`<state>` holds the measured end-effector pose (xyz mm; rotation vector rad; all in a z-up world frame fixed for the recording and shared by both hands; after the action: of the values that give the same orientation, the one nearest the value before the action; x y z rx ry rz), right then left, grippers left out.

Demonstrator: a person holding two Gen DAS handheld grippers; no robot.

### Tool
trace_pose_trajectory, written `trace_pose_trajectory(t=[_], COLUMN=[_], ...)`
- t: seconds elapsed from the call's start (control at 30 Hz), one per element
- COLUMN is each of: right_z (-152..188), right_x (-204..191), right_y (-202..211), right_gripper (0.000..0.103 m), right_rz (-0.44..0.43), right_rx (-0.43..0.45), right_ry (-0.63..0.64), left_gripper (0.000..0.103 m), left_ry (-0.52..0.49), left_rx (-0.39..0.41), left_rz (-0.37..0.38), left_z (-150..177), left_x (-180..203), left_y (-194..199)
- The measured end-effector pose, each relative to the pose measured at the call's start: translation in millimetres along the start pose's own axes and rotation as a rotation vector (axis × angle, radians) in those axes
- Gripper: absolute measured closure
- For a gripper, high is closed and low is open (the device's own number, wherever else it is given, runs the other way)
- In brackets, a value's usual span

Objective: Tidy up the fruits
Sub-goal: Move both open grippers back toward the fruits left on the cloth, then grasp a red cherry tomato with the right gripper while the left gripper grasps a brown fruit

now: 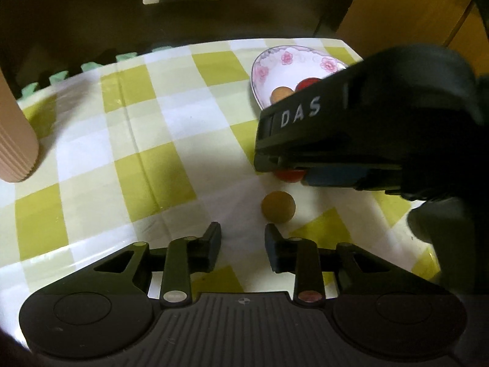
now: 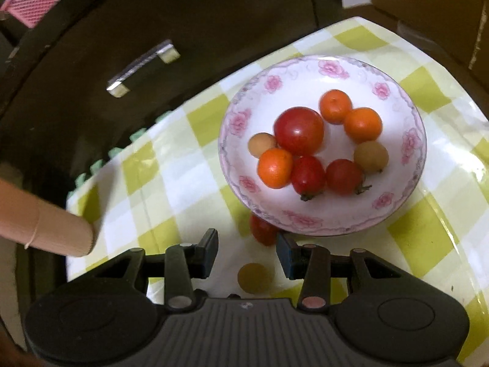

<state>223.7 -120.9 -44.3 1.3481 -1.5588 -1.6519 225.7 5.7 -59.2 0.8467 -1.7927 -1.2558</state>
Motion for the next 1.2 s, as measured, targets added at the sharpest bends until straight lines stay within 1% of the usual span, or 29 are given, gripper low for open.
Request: trace_pose_trajectory(t=[0.03, 0.07, 0.13, 0.17, 0.2, 0.23, 0.3, 0.33, 0.47, 0.57, 0.7, 0.77, 0.83, 0.93, 1.03, 1.07, 1.13, 1.2], right_z=[0.2, 0.8, 1.7, 1.9, 2.1, 2.4, 3.5, 3.9, 10.5, 22.1, 34.5, 40.9, 44.5, 49.3, 54.7, 57.3, 62.4, 65.6], right_x=[-1.5, -3.2, -4.4, -2.8, 0.9, 5.3, 7.8, 7.0, 5.3, 2.9, 13.4, 20.9, 31.3, 42.5, 57.5, 61.7, 68.4, 75.0], right_y=[-1.5, -3.9, -9.5, -12.2, -15.5, -17.5, -16.8, -16.8, -14.5, -5.3, 13.7, 22.1, 31.8, 40.8, 46.5, 47.4, 46.7, 46.4], right_gripper=[0.061, 0.057, 0.053, 0.054, 0.056, 0.068, 0.07, 0.07, 0.07, 0.07, 0.071, 0.071, 0.071, 0.071, 0.071, 0.071, 0.071, 0.071], right_rz=[0.016, 0.031, 0.058, 0.069, 0.078, 0.091, 0.082, 0.084, 0.038, 0.047, 0.042, 0.041, 0.024, 0.026, 0.007, 0.006, 0.002, -0.012], right_rx=[0.001, 0.004, 0.01, 0.016, 0.023, 0.032, 0.043, 0.039, 0.013, 0.018, 0.021, 0.018, 0.016, 0.018, 0.011, 0.005, -0.015, -0.03], right_ry=[0.0, 0.007, 0.008, 0.001, -0.011, -0.029, -0.037, -0.024, -0.009, 0.049, 0.099, 0.127, 0.137, 0.168, 0.181, 0.195, 0.229, 0.25], left_gripper=[0.06, 0.059, 0.059, 0.059, 0.057, 0.051, 0.042, 0.041, 0.04, 0.038, 0.037, 0.036, 0.036, 0.038, 0.038, 0.038, 0.036, 0.036], left_ry=[0.002, 0.003, -0.011, -0.027, -0.043, -0.057, -0.076, -0.077, -0.054, -0.027, -0.003, -0.031, -0.03, 0.015, 0.097, 0.11, 0.114, 0.093], left_rx=[0.0, 0.0, -0.005, -0.009, -0.012, -0.014, -0.019, -0.021, -0.02, -0.017, -0.015, -0.016, -0.016, -0.016, -0.005, 0.0, 0.012, 0.005], left_rz=[0.011, 0.016, 0.003, -0.006, -0.016, -0.019, -0.032, -0.034, -0.036, -0.016, 0.007, -0.017, -0.024, 0.011, 0.064, 0.077, 0.079, 0.074], left_z=[0.0, 0.1, 0.2, 0.0, 0.4, 0.7, 1.3, 1.2, 1.0, 0.7, 0.6, 1.7, 2.0, 2.2, 1.8, 0.8, -0.3, -0.1], left_x=[-1.1, -1.0, 1.9, 3.0, 4.8, 6.4, 7.9, 6.8, -6.5, -12.5, -14.8, -9.8, -6.7, -13.5, -29.2, -31.9, -29.4, -18.0], left_y=[0.2, 0.0, -0.3, -0.7, -0.7, -0.5, -0.1, 0.1, 3.5, 5.7, 6.7, 5.1, 4.7, 6.7, 13.2, 15.4, 18.1, 16.5])
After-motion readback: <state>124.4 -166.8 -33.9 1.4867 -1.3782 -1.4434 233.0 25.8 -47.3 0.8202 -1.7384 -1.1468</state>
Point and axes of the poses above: each gripper's, at about its wrist camera, not at the fingertips, and y roughly against the way its jaws point, x to its right, z to its underside, the point moved 2 cm from there along -y, roughly the way its jaws point, and after that the axes turned 15 degrees about -x, right-handed, at the moved point
